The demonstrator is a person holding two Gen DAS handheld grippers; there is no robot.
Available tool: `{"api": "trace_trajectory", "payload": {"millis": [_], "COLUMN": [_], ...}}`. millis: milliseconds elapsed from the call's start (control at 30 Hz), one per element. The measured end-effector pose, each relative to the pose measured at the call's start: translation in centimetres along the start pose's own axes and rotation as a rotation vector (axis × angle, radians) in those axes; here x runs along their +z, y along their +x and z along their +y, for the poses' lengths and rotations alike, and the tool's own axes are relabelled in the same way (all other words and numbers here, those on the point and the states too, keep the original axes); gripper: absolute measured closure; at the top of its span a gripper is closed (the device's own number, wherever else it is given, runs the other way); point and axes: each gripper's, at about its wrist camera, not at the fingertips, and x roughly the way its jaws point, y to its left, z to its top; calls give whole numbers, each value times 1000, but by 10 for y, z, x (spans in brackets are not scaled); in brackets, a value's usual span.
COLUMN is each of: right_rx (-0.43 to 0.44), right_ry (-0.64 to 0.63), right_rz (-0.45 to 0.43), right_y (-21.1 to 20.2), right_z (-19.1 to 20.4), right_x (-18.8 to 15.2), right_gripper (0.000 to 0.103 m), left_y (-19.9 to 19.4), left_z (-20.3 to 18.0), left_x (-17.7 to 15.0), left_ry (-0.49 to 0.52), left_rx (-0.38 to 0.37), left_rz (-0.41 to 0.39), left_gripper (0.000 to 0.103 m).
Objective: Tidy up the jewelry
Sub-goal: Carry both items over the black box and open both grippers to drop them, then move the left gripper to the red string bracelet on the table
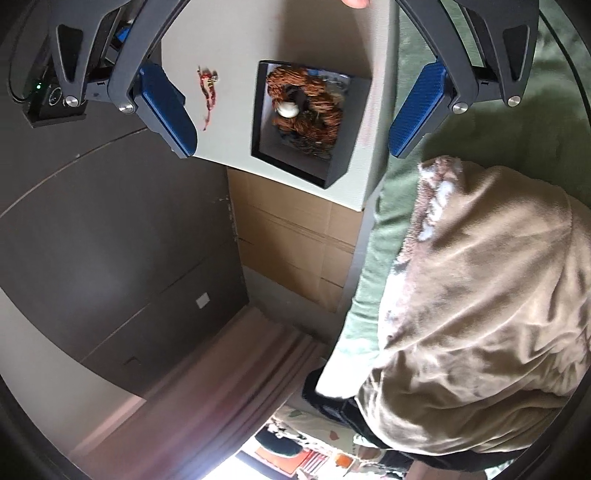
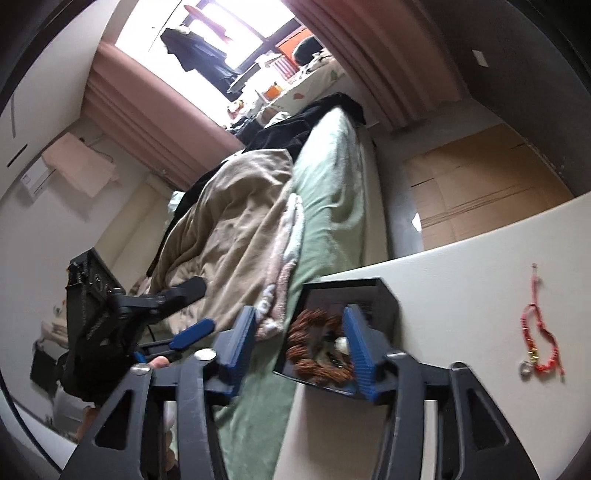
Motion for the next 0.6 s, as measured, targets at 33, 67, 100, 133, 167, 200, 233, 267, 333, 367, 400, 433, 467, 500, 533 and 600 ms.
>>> {"api": "trace_trajectory", "payload": {"millis": [33,67,100,133,167,200,233,267,333,367,400,433,467,500,533,600], "right_rx": [-12,-26,-37,-55,-69,-85,-99,-112,-137,-147,-156,-165,-172,-180,-189,-201], "right_ry": [4,8,13,21,28,36,41,46,54,58,63,68,72,77,82,93], "right_rz": [-4,-6,-6,-7,-12,-22,-30,-35,-36,-40,-43,-47,-51,-55,-57,-56], "right_y": [-4,-10,-14,-20,-25,-31,-37,-42,-52,-58,-62,-67,-71,-76,-80,-87], "right_z": [-3,-8,-11,-16,-20,-25,-29,-33,-41,-46,-51,-54,-58,-61,-65,-72], "right_x": [0,0,0,0,1,1,2,2,2,2,2,2,2,3,3,3], "right_gripper": [29,25,20,18,12,7,6,4,0,0,0,0,0,0,0,0], "left_y": [0,1,2,4,4,6,8,10,13,15,17,19,22,25,27,32], "left_z": [-3,-5,-8,-12,-14,-17,-20,-23,-29,-31,-34,-37,-41,-46,-49,-58], "left_x": [-1,-3,-5,-6,-8,-9,-11,-13,-18,-20,-22,-25,-27,-30,-32,-37], "left_ry": [9,19,32,46,56,70,86,103,131,137,144,154,165,181,194,218], "left_rx": [-3,-2,1,6,8,11,16,23,30,26,17,10,11,16,22,33], "left_rz": [0,0,1,4,6,10,14,18,29,33,40,46,52,60,64,74], "left_gripper": [0,0,0,0,0,0,0,0,0,0,0,0,0,0,0,0]}}
